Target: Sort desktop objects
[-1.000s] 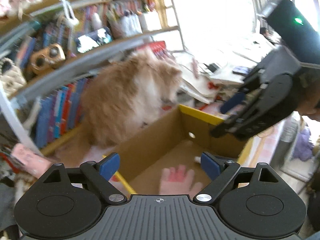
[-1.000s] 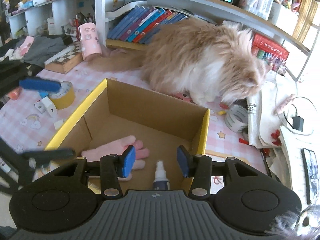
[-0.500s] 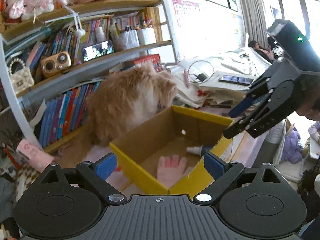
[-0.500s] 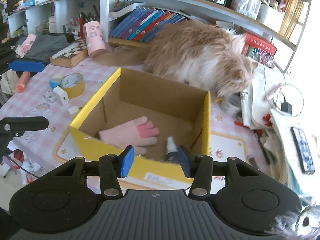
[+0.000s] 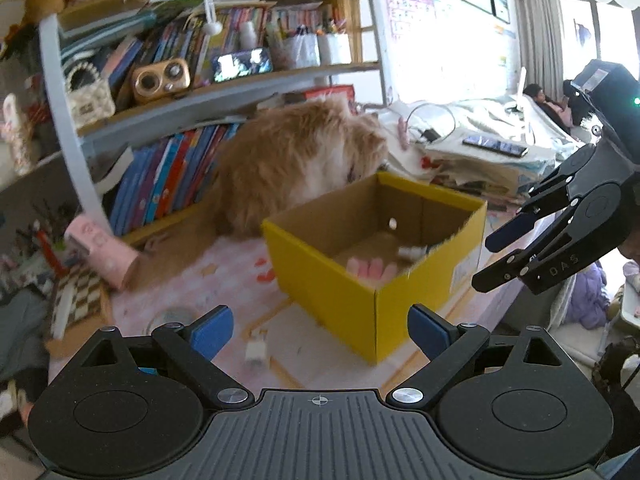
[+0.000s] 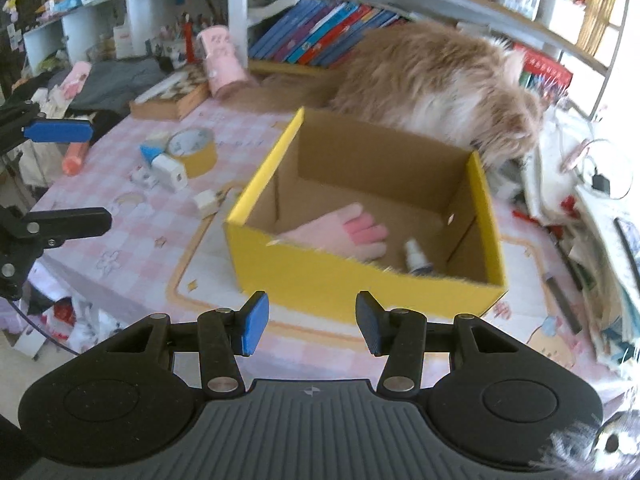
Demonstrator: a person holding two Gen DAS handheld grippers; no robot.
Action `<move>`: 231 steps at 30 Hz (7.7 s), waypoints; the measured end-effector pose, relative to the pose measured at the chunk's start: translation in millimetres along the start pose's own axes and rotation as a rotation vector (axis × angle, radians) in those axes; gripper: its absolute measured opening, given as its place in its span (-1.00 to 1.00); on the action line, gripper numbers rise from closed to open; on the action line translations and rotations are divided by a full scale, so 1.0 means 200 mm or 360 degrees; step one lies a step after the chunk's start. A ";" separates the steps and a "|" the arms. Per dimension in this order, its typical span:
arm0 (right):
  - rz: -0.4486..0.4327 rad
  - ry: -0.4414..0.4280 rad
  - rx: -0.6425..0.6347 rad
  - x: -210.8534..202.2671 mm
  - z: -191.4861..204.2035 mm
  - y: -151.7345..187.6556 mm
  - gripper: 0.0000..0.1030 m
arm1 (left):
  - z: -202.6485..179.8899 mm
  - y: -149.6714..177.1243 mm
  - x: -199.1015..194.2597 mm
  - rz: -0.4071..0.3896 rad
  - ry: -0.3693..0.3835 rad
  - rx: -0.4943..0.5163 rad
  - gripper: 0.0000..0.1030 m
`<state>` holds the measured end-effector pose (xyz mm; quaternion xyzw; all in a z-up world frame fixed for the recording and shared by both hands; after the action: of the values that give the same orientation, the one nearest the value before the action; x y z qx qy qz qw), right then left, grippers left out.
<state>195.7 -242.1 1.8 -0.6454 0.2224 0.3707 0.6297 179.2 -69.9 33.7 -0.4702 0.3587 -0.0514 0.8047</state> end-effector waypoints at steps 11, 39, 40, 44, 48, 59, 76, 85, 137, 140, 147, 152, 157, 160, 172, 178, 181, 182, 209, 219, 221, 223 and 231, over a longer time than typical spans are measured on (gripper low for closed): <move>0.0091 -0.0064 0.0031 0.06 0.29 0.18 -0.12 | 0.08 0.28 -0.12 0.0143 -0.0020 -0.0097 0.87; 0.0072 -0.0158 0.0048 0.15 0.70 0.36 -0.10 | 0.10 0.68 -0.17 0.0274 -0.0138 -0.0435 0.87; 0.0076 -0.0165 0.0054 0.16 0.71 0.36 -0.10 | 0.11 0.68 -0.17 0.0270 -0.0153 -0.0438 0.87; 0.0116 -0.0195 0.0092 0.19 0.75 0.39 -0.10 | 0.15 0.68 -0.18 0.0255 -0.0204 -0.0452 0.87; 0.0160 -0.0200 0.0137 0.22 0.74 0.40 -0.10 | 0.17 0.69 -0.19 0.0262 -0.0240 -0.0455 0.87; 0.0139 -0.0178 0.0176 0.23 0.72 0.37 -0.10 | 0.23 0.74 -0.21 0.0270 -0.0369 -0.0689 0.87; 0.0082 -0.0163 0.0113 0.23 0.74 0.29 -0.07 | 0.45 0.87 -0.31 0.0291 -0.0595 -0.0853 0.87; 0.0045 -0.0176 0.0009 0.23 0.82 0.25 -0.04 | 0.48 0.77 -0.25 0.0234 -0.0551 -0.0675 0.87; -0.0164 -0.0041 0.0028 0.93 0.75 -0.15 0.30 | 0.71 0.66 0.49 0.0388 -0.0476 -0.0458 0.86; -0.0155 0.0004 0.0121 0.98 0.73 -0.18 0.30 | 0.73 0.65 0.55 0.0388 -0.0471 -0.0453 0.86; -0.0127 0.0004 0.0131 1.06 0.70 -0.21 0.30 | 0.79 0.68 0.67 0.0478 -0.0433 -0.0494 0.83; -0.0099 0.0026 0.0146 1.11 0.67 -0.22 0.30 | 0.81 0.72 0.76 0.0544 -0.0410 -0.0538 0.69; -0.0096 0.0013 0.0127 1.14 0.67 -0.24 0.26 | 0.85 0.75 0.81 0.0557 -0.0370 -0.0651 0.33; -0.0084 0.0000 0.0121 1.16 0.68 -0.24 0.25 | 0.84 0.74 0.81 0.0542 -0.0348 -0.0640 0.17; -0.0068 -0.0114 0.0106 1.15 0.71 -0.24 -0.32 | 0.91 0.76 0.73 0.0497 -0.0374 -0.0938 0.01; -0.0030 -0.0170 0.0212 1.12 0.70 -0.23 -0.32 | 0.94 0.73 0.62 0.0468 -0.0415 -0.0883 0.01; 0.0000 -0.0197 0.0209 1.09 0.71 -0.20 -0.32 | 0.92 0.71 0.56 0.0461 -0.0384 -0.0839 0.01; 0.0021 -0.0223 0.0197 1.08 0.72 -0.20 -0.32 | 0.91 0.70 0.54 0.0458 -0.0362 -0.0809 0.01; 0.0005 -0.0372 -0.0003 0.46 0.77 0.01 -0.32 | 0.60 0.48 -0.04 0.0209 -0.0065 -0.0530 0.01; 0.0006 -0.0367 0.0042 0.23 0.79 0.17 -0.32 | 0.46 0.46 -0.20 0.0136 0.0012 -0.0486 0.01; 0.0005 -0.0341 0.0073 0.20 0.78 0.20 -0.32 | 0.43 0.47 -0.20 0.0137 0.0049 -0.0490 0.01; 0.0005 -0.0311 0.0103 0.17 0.76 0.24 -0.32 | 0.39 0.47 -0.20 0.0137 0.0087 -0.0480 0.02; -0.0009 -0.0199 0.0234 0.07 0.69 0.37 -0.32 | 0.25 0.45 -0.24 0.0100 0.0230 -0.0433 0.02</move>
<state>120.5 -112.8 -47.9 -0.5737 0.2074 0.3913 0.6890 152.2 37.0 2.1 -0.5585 0.4338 -0.0108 0.7070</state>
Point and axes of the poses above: each gripper's, at about its wrist camera, not at the fingertips, and x roughly the way its jaws point, z to its left, y to its underside, the point moved 6 cm from there along x, roughly the way its jaws point, and after that the axes turned 11 degrees about x, right-handed, at the moved point
